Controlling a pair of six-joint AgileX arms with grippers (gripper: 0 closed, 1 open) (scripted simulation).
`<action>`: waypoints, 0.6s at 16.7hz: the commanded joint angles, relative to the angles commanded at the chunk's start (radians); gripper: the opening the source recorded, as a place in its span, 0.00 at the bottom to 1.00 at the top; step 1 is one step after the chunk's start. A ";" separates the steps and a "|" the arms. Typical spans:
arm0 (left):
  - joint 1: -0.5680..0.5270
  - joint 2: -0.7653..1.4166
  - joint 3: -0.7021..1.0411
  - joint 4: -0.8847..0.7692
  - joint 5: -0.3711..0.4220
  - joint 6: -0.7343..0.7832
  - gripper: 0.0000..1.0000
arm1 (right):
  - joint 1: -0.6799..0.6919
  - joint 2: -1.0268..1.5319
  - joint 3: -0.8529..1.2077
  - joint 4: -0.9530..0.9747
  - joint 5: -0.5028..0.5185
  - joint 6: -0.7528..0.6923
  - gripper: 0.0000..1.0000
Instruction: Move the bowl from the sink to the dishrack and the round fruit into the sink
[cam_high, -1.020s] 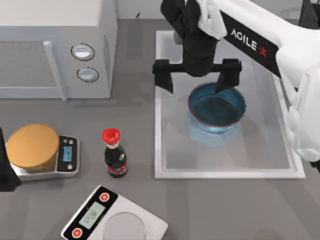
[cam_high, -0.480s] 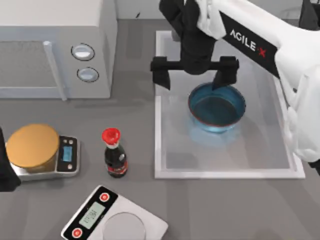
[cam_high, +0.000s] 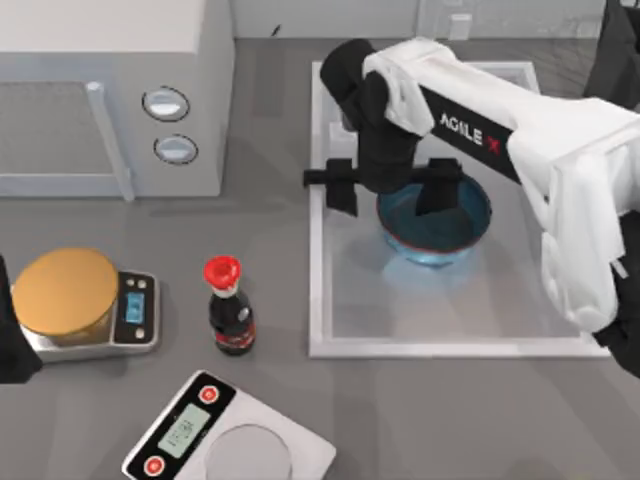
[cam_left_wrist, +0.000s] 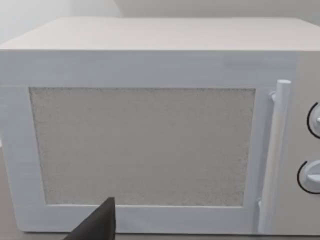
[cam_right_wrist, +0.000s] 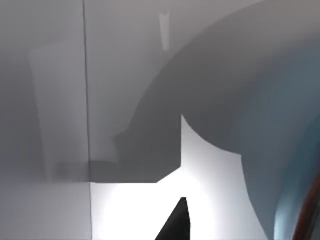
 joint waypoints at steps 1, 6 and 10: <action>0.000 0.000 0.000 0.000 0.000 0.000 1.00 | 0.000 0.000 0.000 0.000 0.000 0.000 1.00; 0.000 0.000 0.000 0.000 0.000 0.000 1.00 | 0.000 0.000 0.000 0.000 0.000 0.000 0.70; 0.000 0.000 0.000 0.000 0.000 0.000 1.00 | 0.000 0.000 0.000 0.000 0.000 0.000 0.40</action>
